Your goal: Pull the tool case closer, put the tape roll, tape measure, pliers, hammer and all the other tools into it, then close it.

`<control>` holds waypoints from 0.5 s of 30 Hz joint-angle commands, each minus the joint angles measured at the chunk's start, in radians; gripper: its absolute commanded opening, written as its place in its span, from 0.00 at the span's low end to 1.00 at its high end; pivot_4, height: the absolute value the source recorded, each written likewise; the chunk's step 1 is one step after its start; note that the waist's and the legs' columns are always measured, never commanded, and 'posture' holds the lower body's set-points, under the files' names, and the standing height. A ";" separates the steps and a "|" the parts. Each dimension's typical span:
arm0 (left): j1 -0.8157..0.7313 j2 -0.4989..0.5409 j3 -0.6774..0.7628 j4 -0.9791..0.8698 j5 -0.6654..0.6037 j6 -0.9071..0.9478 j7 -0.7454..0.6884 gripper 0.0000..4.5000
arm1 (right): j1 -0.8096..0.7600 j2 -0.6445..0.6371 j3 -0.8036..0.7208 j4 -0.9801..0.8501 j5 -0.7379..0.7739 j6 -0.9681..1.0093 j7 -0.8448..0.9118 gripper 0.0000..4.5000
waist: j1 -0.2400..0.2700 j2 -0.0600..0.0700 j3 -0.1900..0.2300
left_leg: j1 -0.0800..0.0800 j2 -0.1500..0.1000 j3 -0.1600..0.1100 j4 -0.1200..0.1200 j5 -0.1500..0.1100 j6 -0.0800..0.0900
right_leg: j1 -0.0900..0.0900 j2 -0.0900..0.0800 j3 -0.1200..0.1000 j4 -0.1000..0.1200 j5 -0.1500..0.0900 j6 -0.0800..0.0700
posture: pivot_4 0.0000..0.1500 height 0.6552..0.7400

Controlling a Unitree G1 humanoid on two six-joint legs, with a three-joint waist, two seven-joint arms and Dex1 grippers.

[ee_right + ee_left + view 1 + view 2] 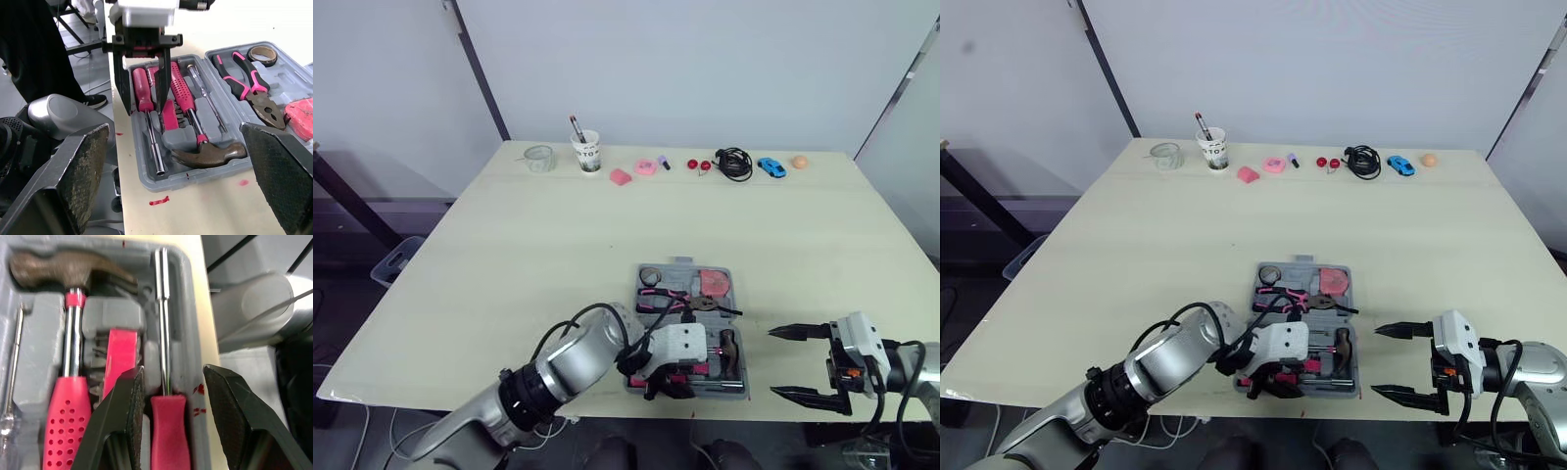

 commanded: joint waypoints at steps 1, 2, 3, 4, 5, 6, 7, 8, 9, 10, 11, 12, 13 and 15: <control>-0.006 0.004 0.082 -0.031 -0.050 -0.062 -0.012 0.46 | 0.003 -0.009 -0.013 -0.030 0.007 -0.007 -0.007 1.00 | 0.000 0.000 0.000 | 0.000 0.000 0.000 0.000 0.000 0.000 | 0.000 0.000 0.000 0.000 0.000 0.000 | 1.00 1.00; 0.000 0.004 0.111 -0.022 -0.073 -0.093 -0.021 0.46 | 0.003 -0.008 -0.012 -0.030 0.008 -0.006 -0.008 1.00 | 0.000 0.000 0.000 | 0.000 0.000 0.000 0.000 0.000 0.000 | 0.000 0.000 0.000 0.000 0.000 0.000 | 1.00 1.00; 0.009 0.004 0.140 -0.013 -0.101 -0.122 -0.038 0.46 | 0.002 -0.007 -0.011 -0.030 0.008 -0.007 -0.009 1.00 | 0.000 0.000 0.000 | 0.000 0.000 0.000 0.000 0.000 0.000 | 0.000 0.000 0.000 0.000 0.000 0.000 | 1.00 1.00; 0.022 0.005 0.177 0.001 -0.136 -0.166 -0.061 0.46 | 0.001 -0.005 -0.011 -0.028 0.008 -0.007 -0.011 1.00 | 0.000 0.000 0.000 | 0.000 0.000 0.000 0.000 0.000 0.000 | 0.000 0.000 0.000 0.000 0.000 0.000 | 1.00 1.00; 0.030 0.006 0.205 0.017 -0.160 -0.192 -0.075 0.46 | 0.000 -0.004 -0.011 -0.027 0.009 -0.008 -0.013 1.00 | 0.000 0.000 0.000 | 0.000 0.000 0.000 0.000 0.000 0.000 | 0.000 0.000 0.000 0.000 0.000 0.000 | 1.00 1.00; 0.039 0.004 0.228 0.035 -0.178 -0.218 -0.086 0.46 | 0.000 -0.003 -0.011 -0.026 0.009 -0.009 -0.014 1.00 | 0.000 0.000 0.000 | 0.000 0.000 0.000 0.000 0.000 0.000 | 0.000 0.000 0.000 0.000 0.000 0.000 | 1.00 1.00; 0.047 0.002 0.247 0.053 -0.192 -0.244 -0.095 0.46 | -0.001 -0.003 -0.010 -0.024 0.008 -0.011 -0.014 1.00 | -0.001 0.000 0.000 | 0.000 0.000 0.000 0.000 0.000 0.000 | 0.000 0.000 0.000 0.000 0.000 0.000 | 1.00 1.00; 0.055 0.003 0.258 0.069 -0.202 -0.267 -0.107 0.46 | -0.002 -0.002 -0.009 -0.022 0.008 -0.012 -0.015 1.00 | -0.001 0.000 0.000 | 0.000 0.000 0.000 0.000 0.000 0.000 | 0.000 0.000 0.000 0.000 0.000 0.000 | 1.00 1.00; 0.068 0.006 0.266 0.089 -0.208 -0.314 -0.127 0.46 | -0.003 -0.002 -0.008 -0.020 0.007 -0.014 -0.015 1.00 | 0.000 0.000 0.000 | 0.000 0.000 0.000 0.000 0.000 0.000 | 0.000 0.000 0.000 0.000 0.000 0.000 | 1.00 1.00; 0.081 0.005 0.274 0.108 -0.215 -0.357 -0.144 0.34 | -0.004 -0.001 -0.007 -0.019 0.007 -0.015 -0.016 1.00 | 0.000 0.000 0.000 | 0.000 0.000 0.000 0.000 0.000 0.000 | 0.000 0.000 0.000 0.000 0.000 0.000 | 1.00 1.00; 0.092 0.002 0.282 0.129 -0.220 -0.394 -0.157 0.28 | -0.006 -0.001 -0.006 -0.016 0.006 -0.017 -0.016 1.00 | 0.000 0.000 0.000 | 0.000 0.000 0.000 0.000 0.000 0.000 | 0.000 0.000 0.000 0.000 0.000 0.000 | 1.00 1.00; 0.101 0.000 0.286 0.152 -0.219 -0.427 -0.166 0.18 | -0.007 0.000 -0.005 -0.014 0.006 -0.018 -0.016 1.00 | 0.000 0.000 0.000 | 0.000 0.000 0.000 0.000 0.000 0.000 | 0.000 0.000 0.000 0.000 0.000 0.000 | 1.00 1.00; 0.111 -0.001 0.287 0.181 -0.214 -0.474 -0.180 0.06 | -0.009 0.002 -0.003 -0.011 0.004 -0.021 -0.017 1.00 | 0.000 0.000 0.000 | 0.000 0.000 0.000 0.000 0.000 0.000 | 0.000 0.000 0.000 0.000 0.000 0.000 | 1.00 1.00; 0.126 -0.009 0.291 0.230 -0.205 -0.541 -0.192 0.01 | -0.009 0.006 -0.001 -0.008 0.001 -0.026 -0.019 1.00 | 0.000 0.000 0.000 | 0.000 0.000 0.000 0.000 0.000 0.000 | 0.000 0.000 0.000 0.000 0.000 0.000 | 1.00 1.00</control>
